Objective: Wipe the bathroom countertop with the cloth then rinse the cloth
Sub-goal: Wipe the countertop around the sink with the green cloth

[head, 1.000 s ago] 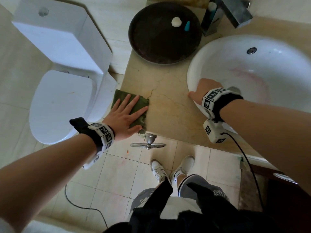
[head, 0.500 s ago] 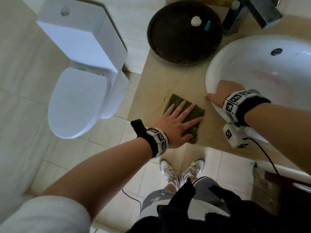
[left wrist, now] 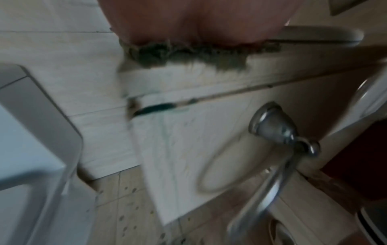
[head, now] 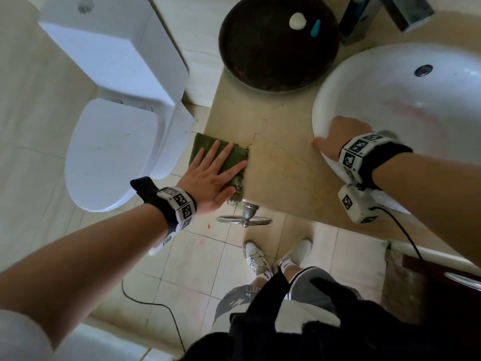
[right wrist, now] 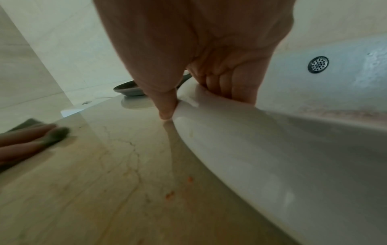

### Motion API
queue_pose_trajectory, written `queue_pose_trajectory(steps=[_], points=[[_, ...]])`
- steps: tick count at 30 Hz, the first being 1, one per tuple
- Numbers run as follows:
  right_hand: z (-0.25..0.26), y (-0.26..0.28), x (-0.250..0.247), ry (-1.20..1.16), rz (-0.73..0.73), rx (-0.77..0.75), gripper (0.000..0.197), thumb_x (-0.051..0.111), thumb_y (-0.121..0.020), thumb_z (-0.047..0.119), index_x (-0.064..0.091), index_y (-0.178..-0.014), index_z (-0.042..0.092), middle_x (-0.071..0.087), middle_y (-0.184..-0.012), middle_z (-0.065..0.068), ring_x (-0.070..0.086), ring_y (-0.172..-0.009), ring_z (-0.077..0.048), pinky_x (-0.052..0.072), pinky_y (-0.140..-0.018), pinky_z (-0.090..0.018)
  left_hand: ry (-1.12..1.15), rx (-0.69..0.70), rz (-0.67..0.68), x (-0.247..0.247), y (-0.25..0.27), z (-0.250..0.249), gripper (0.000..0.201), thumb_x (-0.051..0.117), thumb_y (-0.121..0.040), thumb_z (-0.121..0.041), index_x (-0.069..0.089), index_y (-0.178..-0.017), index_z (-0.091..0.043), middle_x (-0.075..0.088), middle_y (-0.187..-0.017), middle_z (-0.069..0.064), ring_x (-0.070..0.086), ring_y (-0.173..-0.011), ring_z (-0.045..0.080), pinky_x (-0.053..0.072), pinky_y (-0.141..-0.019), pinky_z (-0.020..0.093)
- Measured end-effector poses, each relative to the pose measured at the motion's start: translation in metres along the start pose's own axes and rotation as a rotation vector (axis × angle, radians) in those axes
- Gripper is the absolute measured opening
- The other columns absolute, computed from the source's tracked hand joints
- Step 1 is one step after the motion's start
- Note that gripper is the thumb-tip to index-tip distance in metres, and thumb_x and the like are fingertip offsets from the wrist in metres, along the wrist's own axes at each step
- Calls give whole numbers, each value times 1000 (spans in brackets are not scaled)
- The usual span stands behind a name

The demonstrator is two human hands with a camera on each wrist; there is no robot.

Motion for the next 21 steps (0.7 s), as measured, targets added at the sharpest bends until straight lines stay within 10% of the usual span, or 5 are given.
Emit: queue_pose_trajectory(steps=[9,15,21], points=[[-1,0,0,-12,8,-17,49,56,-88,49,56,-111,6,62,-108,-15,60,-93,-35,42,-71,-33,23,74,-37,-42,-94,-63,69,23,-91,-61,-6,-150,-44,-16,-161,4,-16,-146,33,-7,-117,53],[-2,-2,-1,-26,-4,3,52,56,-88,52,56,-112,7,63,-112,-16,61,-100,-38,44,-76,-36,19,161,-3,-38,-85,-136,75,33,-91,-59,-4,-153,-36,-15,-160,14,-15,-146,35,-4,-117,56],[-6,-6,3,-45,8,-9,51,56,-87,49,54,-114,6,62,-113,-17,60,-101,-37,41,-73,-34,-7,228,-25,-29,-71,-108,73,29,-89,-63,-3,-151,-42,-16,-161,5,-15,-147,32,-5,-118,53]])
Point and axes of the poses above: each hand's wrist, its own y-axis away from the middle knuckle, its own x-axis out of the palm, z = x × y, the point moved 4 cm from there along -y, towards the middle knuckle
